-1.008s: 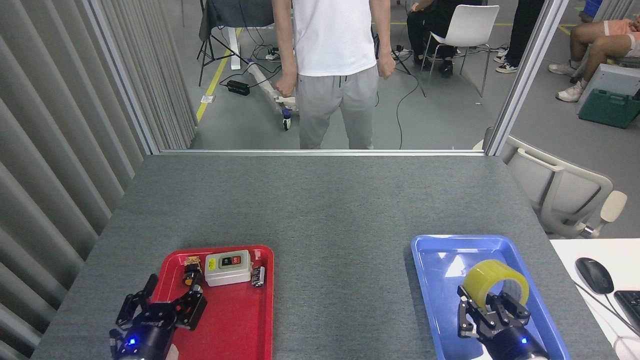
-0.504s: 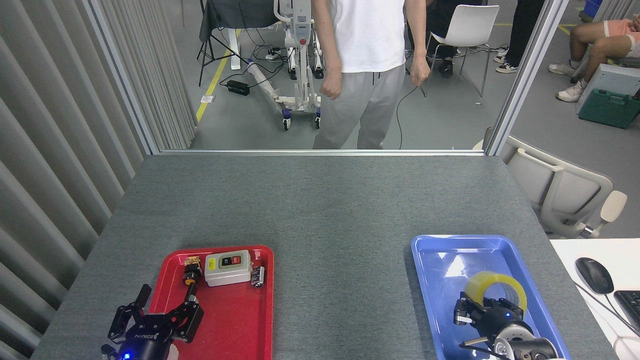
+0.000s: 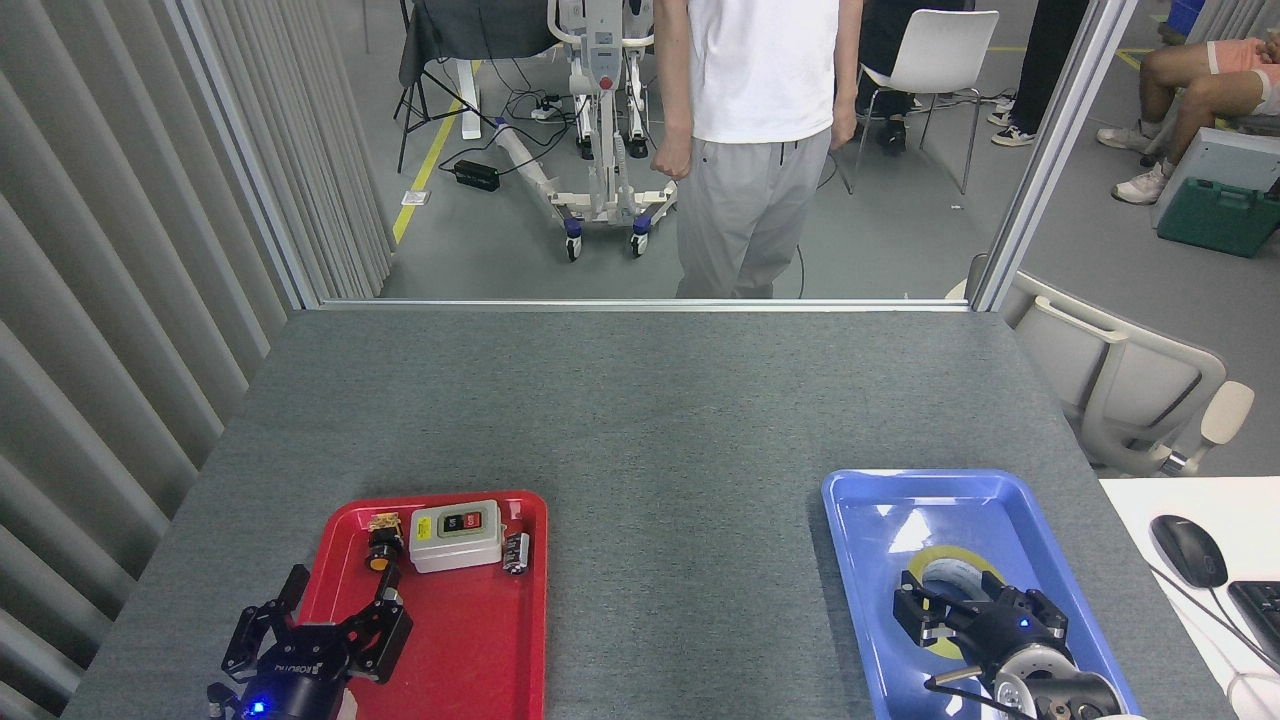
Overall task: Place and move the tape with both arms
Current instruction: 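Open the right gripper and release the tape in the blue tray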
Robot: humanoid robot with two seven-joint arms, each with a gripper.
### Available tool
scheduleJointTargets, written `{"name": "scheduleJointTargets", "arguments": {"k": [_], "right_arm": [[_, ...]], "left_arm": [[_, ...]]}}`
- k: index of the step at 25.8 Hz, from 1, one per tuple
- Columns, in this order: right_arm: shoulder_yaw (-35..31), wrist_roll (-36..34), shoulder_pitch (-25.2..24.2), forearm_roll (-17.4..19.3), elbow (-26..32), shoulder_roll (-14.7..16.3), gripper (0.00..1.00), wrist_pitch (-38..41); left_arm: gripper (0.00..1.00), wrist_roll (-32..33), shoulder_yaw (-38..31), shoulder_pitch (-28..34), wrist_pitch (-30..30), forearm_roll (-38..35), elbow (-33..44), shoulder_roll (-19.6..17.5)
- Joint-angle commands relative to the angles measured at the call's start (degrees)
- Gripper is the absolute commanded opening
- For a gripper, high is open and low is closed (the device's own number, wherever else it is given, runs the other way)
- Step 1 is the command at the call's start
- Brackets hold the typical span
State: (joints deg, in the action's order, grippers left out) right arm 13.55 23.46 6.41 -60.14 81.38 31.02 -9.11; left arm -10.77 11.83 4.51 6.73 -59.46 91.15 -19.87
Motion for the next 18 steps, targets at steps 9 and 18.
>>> {"name": "scheduleJointTargets", "arguments": {"k": [9,18], "right_arm": [[-11.18,-26.18,-11.60,-8.50,10.73,-4.65,0.99,8.14],[-11.18,-27.06,-13.88,-11.67,14.51,-8.78,0.99,8.06]], "left_arm": [[1.00,0.22,-0.05,-0.64,-1.46,0.83,-0.45,0.54],[1.00,0.22,-0.23,-0.99,-1.46,2.41,-1.24,0.36]]}}
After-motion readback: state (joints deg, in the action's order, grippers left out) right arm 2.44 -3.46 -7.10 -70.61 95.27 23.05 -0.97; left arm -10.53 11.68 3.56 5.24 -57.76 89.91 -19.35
